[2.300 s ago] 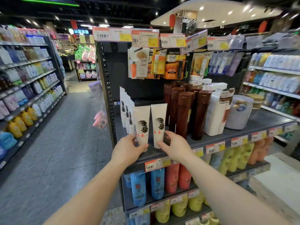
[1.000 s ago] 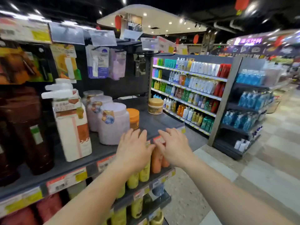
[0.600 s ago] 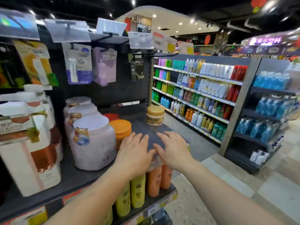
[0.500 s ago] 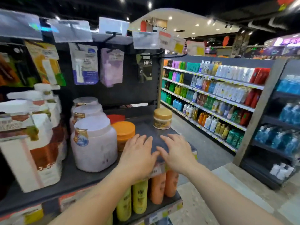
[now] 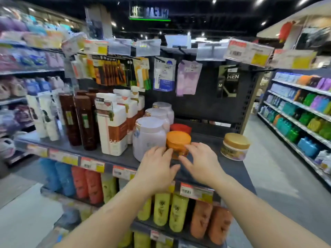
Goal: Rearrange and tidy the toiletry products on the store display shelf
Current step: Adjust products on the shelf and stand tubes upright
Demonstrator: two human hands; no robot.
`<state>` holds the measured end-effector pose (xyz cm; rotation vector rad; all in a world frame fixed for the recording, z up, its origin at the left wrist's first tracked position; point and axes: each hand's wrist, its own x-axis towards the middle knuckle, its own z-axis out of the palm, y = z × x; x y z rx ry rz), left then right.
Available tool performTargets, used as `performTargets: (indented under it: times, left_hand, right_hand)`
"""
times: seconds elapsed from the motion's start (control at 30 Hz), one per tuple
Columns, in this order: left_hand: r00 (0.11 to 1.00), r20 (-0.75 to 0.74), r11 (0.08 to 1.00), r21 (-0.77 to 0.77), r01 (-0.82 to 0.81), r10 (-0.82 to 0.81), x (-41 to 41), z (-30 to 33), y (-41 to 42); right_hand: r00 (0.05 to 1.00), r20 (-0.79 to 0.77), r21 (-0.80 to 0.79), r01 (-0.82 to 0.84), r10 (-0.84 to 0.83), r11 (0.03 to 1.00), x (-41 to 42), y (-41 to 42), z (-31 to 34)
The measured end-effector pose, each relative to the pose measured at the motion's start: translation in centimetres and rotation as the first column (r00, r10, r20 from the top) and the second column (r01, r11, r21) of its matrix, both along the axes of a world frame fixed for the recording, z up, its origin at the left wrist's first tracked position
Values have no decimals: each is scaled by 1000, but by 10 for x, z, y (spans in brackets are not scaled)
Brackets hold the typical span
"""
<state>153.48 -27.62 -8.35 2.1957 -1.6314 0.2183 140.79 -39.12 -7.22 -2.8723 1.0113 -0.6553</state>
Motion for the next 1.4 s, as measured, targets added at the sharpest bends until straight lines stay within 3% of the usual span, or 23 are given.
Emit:
performTargets:
  times: [0.17,0.37,0.53,0.77,1.03,1.27,1.4]
  left_hand:
    - [997,4,996,-28,-80,80,29,14,21]
    - [982,102,963,-235,-134,162,65,31,22]
    - [973,199,982,-167,-85,118,97,45,3]
    - [964,262,995,-96,-18,42,114,46,-7]
    - [909,407,997,-30,-77,82,118,59,-1]
    - [916,379,989,6,-148,135,112,65,-3]
    - [955,269,992,-6,-128,125,102,70,-15]
  right_hand:
    - [997,43,14,-57,57,998,29,1,1]
    - [998,18,9,-58,58,998,66,-12,8]
    - [1000,-4,71,13,-12,997,83,-23,10]
    - [999,13,96,-42,41,995,89,-39,5]
    - [991,53,44,-126,123,991,104,-47,-3]
    - [974,74,26,-214,212,976,109,-58,-9]
    - [950,90,58,-303,298,951,106,-81,5]
